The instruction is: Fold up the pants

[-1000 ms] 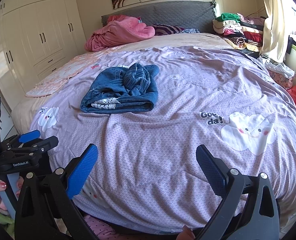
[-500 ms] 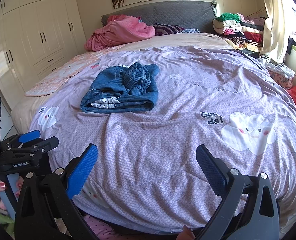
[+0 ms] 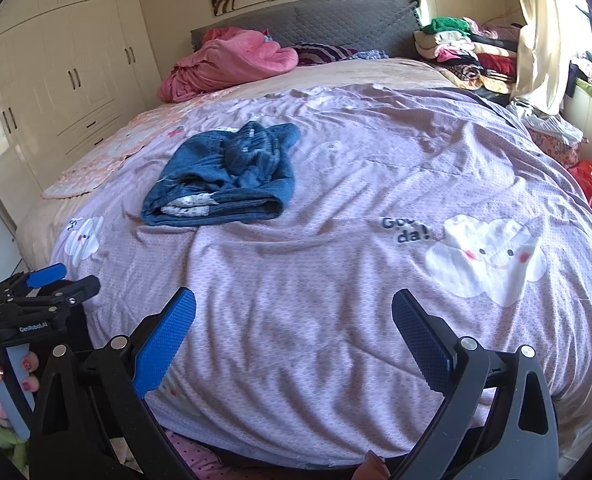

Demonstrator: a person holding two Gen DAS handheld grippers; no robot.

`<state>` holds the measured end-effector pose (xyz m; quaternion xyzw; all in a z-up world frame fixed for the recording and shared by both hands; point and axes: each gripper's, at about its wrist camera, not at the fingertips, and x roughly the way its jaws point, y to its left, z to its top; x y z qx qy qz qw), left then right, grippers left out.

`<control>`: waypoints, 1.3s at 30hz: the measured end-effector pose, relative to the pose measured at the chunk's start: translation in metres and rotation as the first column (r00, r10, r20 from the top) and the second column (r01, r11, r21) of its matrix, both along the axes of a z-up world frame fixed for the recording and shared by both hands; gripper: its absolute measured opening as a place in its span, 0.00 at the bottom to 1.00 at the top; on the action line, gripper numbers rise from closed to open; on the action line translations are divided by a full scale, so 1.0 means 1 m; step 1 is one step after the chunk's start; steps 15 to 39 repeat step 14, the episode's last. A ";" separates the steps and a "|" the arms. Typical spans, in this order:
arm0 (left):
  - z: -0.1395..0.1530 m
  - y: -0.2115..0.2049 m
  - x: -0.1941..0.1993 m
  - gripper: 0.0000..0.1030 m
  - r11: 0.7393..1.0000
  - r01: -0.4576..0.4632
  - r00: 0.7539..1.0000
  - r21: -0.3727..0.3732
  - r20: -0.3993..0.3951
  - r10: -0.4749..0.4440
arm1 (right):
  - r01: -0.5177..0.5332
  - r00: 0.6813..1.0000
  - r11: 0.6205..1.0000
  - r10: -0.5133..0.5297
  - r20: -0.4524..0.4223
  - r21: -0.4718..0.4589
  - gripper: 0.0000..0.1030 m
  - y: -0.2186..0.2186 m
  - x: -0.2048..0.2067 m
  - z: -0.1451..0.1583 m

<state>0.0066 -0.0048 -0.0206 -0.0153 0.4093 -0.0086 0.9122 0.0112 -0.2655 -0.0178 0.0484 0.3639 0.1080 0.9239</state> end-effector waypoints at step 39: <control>-0.011 0.196 0.201 0.91 0.941 -0.327 0.936 0.082 -0.106 0.335 | 0.402 0.898 0.911 -0.413 -0.154 -0.094 0.95 -0.248 0.174 -0.023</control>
